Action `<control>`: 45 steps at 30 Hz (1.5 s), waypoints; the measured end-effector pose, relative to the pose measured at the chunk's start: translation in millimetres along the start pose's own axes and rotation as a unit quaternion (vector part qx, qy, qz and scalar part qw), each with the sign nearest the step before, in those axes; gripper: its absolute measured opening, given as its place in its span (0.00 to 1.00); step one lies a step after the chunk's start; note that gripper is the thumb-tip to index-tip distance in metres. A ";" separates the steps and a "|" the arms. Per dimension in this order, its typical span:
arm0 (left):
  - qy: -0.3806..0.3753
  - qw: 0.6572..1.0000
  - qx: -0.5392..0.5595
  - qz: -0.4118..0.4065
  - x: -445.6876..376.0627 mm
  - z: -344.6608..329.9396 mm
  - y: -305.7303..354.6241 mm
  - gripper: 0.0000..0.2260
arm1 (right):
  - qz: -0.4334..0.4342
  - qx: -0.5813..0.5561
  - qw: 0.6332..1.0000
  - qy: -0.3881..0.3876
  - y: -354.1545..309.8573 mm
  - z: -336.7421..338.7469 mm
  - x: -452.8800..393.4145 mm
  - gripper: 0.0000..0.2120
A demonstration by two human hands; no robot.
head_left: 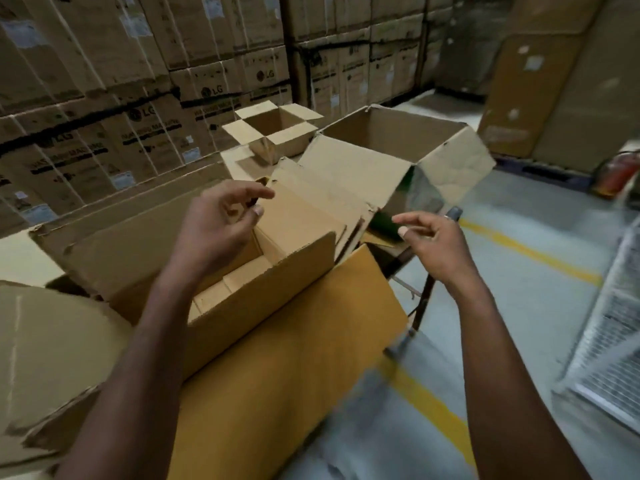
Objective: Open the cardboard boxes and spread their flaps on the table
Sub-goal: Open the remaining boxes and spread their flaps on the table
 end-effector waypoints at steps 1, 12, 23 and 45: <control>-0.014 1.000 0.017 -0.010 -6.4 -20.4 10.8 0.13 | -0.006 -0.008 1.000 0.014 8.1 10.6 6.2 0.11; -0.082 0.978 0.190 -0.030 -40.7 -253.4 112.4 0.08 | -0.117 -0.103 0.982 0.102 131.6 123.0 52.6 0.12; -0.047 0.964 0.251 0.080 -83.4 -378.1 127.1 0.12 | -0.124 -0.056 0.988 0.065 182.2 226.2 -21.1 0.09; 0.264 0.941 0.030 0.208 -285.7 -370.1 50.2 0.11 | 0.044 0.038 0.986 -0.155 167.6 177.2 -402.8 0.09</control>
Point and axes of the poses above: each hand's wrist, its own x-axis away from the middle knuckle, its own z-axis out of the back of the hand, y = z × x, the point moved 10 cm from there along -x, towards the middle knuckle, and after that the axes turned 5 degrees about -y, right-handed, at the moved point
